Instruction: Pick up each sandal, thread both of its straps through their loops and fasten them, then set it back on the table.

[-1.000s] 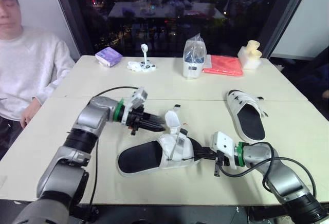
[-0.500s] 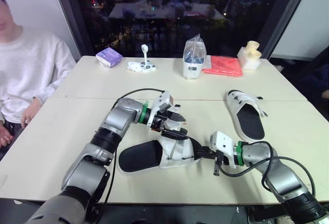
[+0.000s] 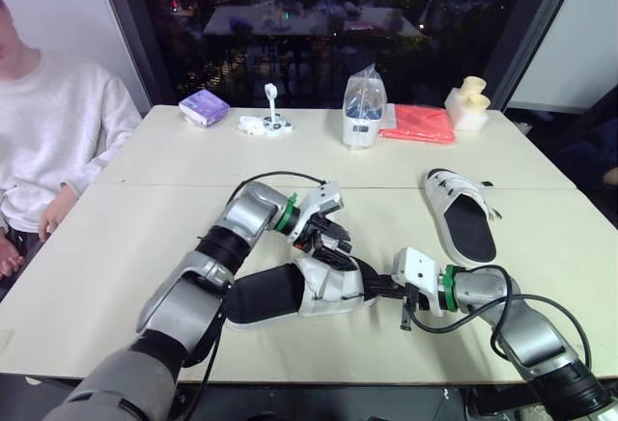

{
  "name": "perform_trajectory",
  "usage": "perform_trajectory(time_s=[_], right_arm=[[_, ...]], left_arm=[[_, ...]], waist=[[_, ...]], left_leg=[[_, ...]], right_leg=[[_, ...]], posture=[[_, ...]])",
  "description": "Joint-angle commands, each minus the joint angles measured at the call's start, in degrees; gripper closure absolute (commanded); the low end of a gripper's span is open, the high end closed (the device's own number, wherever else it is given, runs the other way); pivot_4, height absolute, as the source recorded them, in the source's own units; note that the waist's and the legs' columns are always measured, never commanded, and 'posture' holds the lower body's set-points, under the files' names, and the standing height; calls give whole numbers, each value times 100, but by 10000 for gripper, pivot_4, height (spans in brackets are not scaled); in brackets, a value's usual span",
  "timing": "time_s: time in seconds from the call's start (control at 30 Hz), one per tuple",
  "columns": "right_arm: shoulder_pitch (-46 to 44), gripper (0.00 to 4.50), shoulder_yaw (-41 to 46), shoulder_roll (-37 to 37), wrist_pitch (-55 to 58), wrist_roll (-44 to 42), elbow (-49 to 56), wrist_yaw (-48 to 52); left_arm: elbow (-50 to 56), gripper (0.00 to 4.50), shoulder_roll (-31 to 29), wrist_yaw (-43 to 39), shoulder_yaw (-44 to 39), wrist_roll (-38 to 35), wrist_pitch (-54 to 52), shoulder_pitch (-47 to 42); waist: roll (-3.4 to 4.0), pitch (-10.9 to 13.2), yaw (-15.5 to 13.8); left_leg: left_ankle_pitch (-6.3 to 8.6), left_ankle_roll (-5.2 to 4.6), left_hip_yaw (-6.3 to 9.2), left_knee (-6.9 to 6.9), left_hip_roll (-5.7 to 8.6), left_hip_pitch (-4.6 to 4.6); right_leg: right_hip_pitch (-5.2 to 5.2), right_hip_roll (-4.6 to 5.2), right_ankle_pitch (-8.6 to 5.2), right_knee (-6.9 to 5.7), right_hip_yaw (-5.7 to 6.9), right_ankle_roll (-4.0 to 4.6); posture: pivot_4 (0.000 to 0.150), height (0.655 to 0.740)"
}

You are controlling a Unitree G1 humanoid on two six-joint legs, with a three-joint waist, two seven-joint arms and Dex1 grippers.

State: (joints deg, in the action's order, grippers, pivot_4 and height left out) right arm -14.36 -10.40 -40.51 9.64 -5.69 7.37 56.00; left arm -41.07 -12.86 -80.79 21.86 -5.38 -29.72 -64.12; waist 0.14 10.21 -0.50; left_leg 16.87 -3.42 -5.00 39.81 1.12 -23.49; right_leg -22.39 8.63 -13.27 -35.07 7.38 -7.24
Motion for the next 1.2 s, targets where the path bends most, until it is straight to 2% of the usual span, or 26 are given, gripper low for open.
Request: perform_trajectory(time_s=[0.03,0.17,0.27,0.47,0.5,0.67,0.87,1.0,1.2], right_arm=[[81,45000,-172,-17,100,217,-194,-21],[85,45000,-175,-15,89,227,-202,-37],[79,45000,-176,-11,83,230,-217,-51],[74,45000,-178,-3,71,241,-224,-60],[64,45000,-180,1,68,242,-233,-61],[39,45000,-205,10,59,248,-244,-62],[51,45000,-223,19,78,233,-205,-59],[68,45000,-259,43,64,228,-216,-43],[48,45000,-322,57,37,246,-245,-18]], left_arm=[[-7,1954,24,-184,103,83,-134,-184],[-37,1954,32,-242,112,135,-142,-204],[-54,10161,41,-276,94,144,-138,-219],[-96,41945,93,-84,-74,105,-48,-236],[-94,44323,91,-76,-95,96,-36,-237],[81,44323,45,-4,-469,-137,122,-242],[817,44323,-127,61,-1197,-816,-302,-202],[1710,44323,-471,154,-1584,-1340,-961,122],[2335,44323,-842,625,-1806,-1558,-1138,797]], waist=[[0,0,0],[0,0,2],[0,0,3],[0,0,5],[0,0,6],[0,0,13],[0,0,22],[1,0,48],[1,-1,66]], left_leg=[[0,0,0,0,0,0],[0,0,1,0,-1,0],[1,0,1,0,-1,0],[1,0,1,1,-2,0],[1,0,1,1,-2,0],[1,0,2,1,-3,0],[1,1,2,2,-4,-1],[1,1,2,2,-4,-1],[0,2,5,7,-4,2]], right_leg=[[0,0,0,0,0,0],[-1,2,0,0,-1,1],[-1,2,0,0,-2,1],[-2,4,0,0,-3,2],[-2,4,0,0,-3,2],[-2,6,0,0,-3,2],[-2,10,1,0,-4,2],[-2,4,1,-2,-4,2],[6,0,1,-3,-3,2]], posture=[[1500,7400],[1500,7400],[1500,7400],[1500,7400],[1500,7400],[1500,7400],[1500,7400],[1500,7400],[1500,7400]])
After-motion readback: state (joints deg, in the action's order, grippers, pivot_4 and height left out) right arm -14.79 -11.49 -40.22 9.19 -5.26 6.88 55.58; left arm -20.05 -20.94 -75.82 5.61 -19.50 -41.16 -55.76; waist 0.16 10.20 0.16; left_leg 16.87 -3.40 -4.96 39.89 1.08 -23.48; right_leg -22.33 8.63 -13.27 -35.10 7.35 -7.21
